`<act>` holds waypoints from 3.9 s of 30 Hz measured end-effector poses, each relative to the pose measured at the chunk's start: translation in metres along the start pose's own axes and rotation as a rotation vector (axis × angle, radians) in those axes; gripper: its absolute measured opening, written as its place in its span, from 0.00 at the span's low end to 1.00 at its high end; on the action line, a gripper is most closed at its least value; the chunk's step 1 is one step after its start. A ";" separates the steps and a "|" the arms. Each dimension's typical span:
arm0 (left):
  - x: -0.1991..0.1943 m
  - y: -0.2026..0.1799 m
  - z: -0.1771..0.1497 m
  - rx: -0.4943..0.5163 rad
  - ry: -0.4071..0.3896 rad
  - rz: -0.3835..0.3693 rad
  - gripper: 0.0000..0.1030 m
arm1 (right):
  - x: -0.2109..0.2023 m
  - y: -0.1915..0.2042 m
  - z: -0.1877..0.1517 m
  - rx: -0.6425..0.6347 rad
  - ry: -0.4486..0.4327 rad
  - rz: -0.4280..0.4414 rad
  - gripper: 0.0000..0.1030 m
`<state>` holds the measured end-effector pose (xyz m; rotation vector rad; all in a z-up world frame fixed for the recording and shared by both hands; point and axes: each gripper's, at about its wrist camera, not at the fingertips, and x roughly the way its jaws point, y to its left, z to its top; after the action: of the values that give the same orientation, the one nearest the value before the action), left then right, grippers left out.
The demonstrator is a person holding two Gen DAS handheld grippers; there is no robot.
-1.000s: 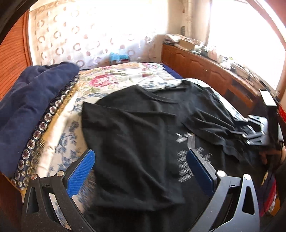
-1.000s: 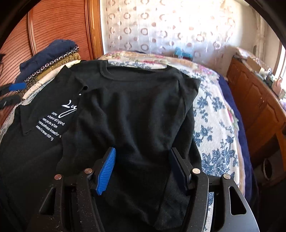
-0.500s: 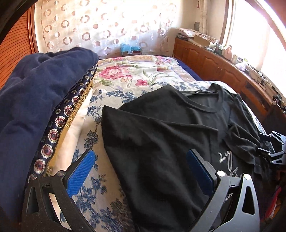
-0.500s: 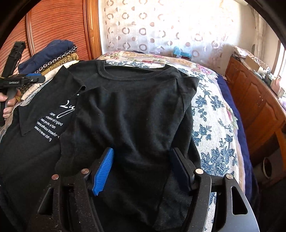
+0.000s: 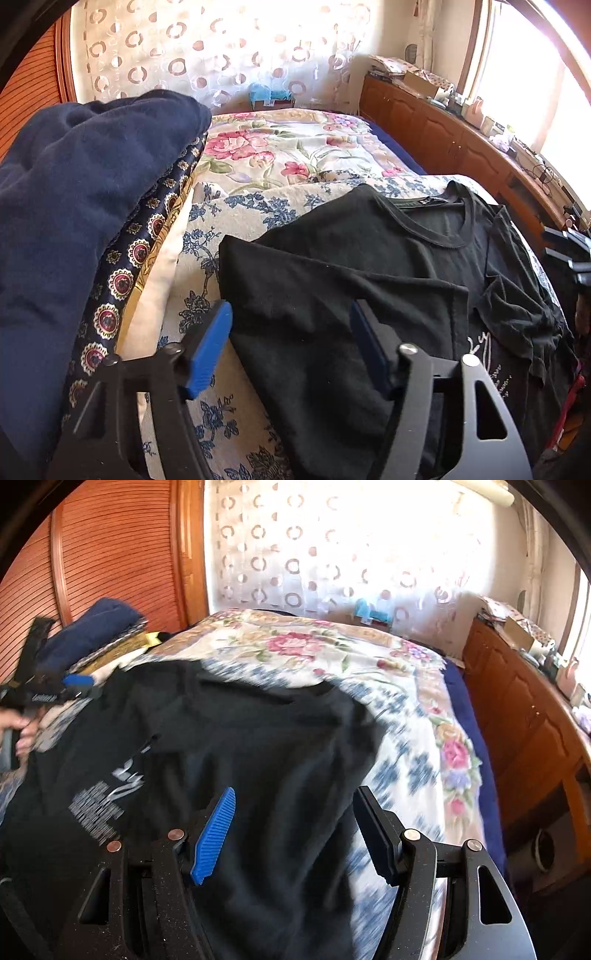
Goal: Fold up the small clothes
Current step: 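Move the open left gripper toward the folded side near the hem, then close the left gripper on the shirt hem while the right gripper closes on the hem beside it, then lift the hem with both grippers and fold it over toward the collar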
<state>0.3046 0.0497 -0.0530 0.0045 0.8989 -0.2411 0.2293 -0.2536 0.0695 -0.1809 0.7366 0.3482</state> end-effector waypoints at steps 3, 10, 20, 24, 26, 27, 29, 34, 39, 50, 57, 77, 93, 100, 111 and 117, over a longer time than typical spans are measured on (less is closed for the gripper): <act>0.005 0.005 0.001 -0.008 0.012 0.022 0.64 | 0.017 -0.016 0.012 0.016 0.015 0.003 0.66; 0.015 0.011 0.001 -0.026 0.034 0.040 0.64 | 0.057 -0.034 0.021 0.033 0.074 -0.016 0.66; 0.024 0.013 0.002 -0.026 0.051 0.051 0.64 | 0.081 -0.036 0.030 0.057 0.110 -0.005 0.66; 0.026 0.012 0.001 -0.024 0.058 0.056 0.64 | 0.082 -0.040 0.027 0.059 0.106 0.005 0.66; 0.026 0.011 0.002 -0.023 0.057 0.059 0.64 | 0.082 -0.041 0.026 0.065 0.101 0.007 0.66; 0.027 0.011 0.002 -0.023 0.057 0.060 0.64 | 0.083 -0.041 0.026 0.066 0.097 0.005 0.66; 0.027 0.012 0.003 -0.028 0.053 0.058 0.64 | 0.082 -0.041 0.024 0.065 0.086 0.003 0.66; 0.027 0.014 0.006 -0.049 0.041 0.050 0.56 | 0.081 -0.041 0.019 0.066 0.070 0.002 0.66; 0.030 0.015 0.007 -0.054 0.042 0.079 0.53 | 0.081 -0.041 0.019 0.065 0.069 0.000 0.66; 0.030 0.012 0.009 -0.054 0.033 0.082 0.32 | 0.081 -0.041 0.018 0.065 0.067 0.001 0.67; 0.032 0.014 0.011 -0.064 0.032 0.078 0.32 | 0.082 -0.041 0.019 0.064 0.066 0.000 0.67; 0.005 -0.008 0.017 -0.020 -0.049 -0.023 0.06 | 0.082 -0.037 0.025 0.003 0.078 0.068 0.25; -0.064 -0.029 -0.010 0.002 -0.166 -0.093 0.05 | 0.013 -0.026 0.013 0.030 -0.088 0.143 0.10; -0.111 -0.035 -0.044 0.008 -0.251 -0.102 0.05 | -0.027 -0.009 -0.017 0.017 -0.130 0.127 0.10; -0.171 -0.040 -0.104 0.019 -0.314 -0.093 0.05 | -0.090 0.011 -0.067 0.037 -0.185 0.117 0.10; -0.191 -0.059 -0.144 0.036 -0.311 -0.100 0.05 | -0.113 0.022 -0.099 0.043 -0.181 0.104 0.10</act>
<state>0.0662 0.0471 0.0111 -0.0434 0.5853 -0.3411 0.0816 -0.2890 0.0735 -0.0696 0.5755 0.4410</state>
